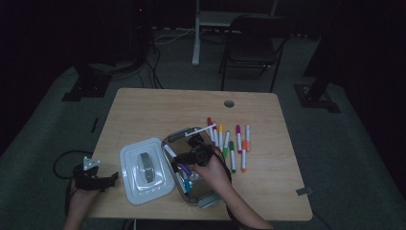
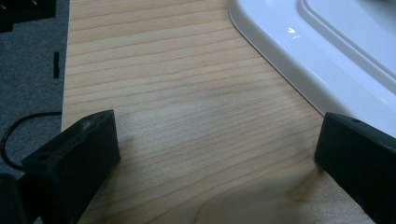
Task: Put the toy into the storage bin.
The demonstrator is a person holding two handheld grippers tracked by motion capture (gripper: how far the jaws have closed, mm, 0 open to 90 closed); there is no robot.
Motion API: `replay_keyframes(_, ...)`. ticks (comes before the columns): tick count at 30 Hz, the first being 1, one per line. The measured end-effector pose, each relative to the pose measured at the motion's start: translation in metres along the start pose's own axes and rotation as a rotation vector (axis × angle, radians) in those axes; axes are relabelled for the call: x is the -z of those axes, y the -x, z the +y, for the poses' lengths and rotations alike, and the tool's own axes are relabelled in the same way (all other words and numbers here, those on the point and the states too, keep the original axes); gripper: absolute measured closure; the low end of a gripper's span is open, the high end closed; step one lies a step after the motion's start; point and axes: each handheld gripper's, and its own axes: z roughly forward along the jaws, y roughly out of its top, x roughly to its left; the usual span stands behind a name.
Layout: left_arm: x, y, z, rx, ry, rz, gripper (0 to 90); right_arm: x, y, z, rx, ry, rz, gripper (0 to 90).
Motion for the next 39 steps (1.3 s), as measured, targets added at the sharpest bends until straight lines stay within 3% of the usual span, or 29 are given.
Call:
replay_keyframes(5,0.000,0.000,0.000,0.000,0.000,0.000,0.5,-0.009,0.003,0.000,0.009,-0.059,-0.008,76.9)
replay_keyframes(6,0.000,0.000,0.000,0.000,0.000,0.000,0.5,-0.016,0.003,0.001,0.017,-0.102,-0.007,76.9)
replay_keyframes(8,0.000,0.000,0.000,0.000,0.000,0.000,0.5,-0.019,0.003,0.001,0.019,-0.121,-0.005,76.9)
replay_keyframes(11,0.000,0.000,0.000,0.000,0.000,0.000,0.5,-0.030,0.005,0.001,0.030,-0.183,-0.020,76.8)
replay_keyframes(20,0.000,0.000,0.000,0.002,0.000,0.000,0.5,-0.047,0.007,0.004,0.058,-0.297,-0.056,76.7)
replay_keyframes(33,0.000,0.000,0.000,0.001,-0.001,-0.001,0.5,-0.060,0.011,0.005,0.071,-0.392,-0.083,73.9)
replay_keyframes(39,0.000,0.000,0.000,0.002,0.000,-0.001,0.5,-0.055,0.008,0.005,0.115,-0.358,-0.125,66.9)
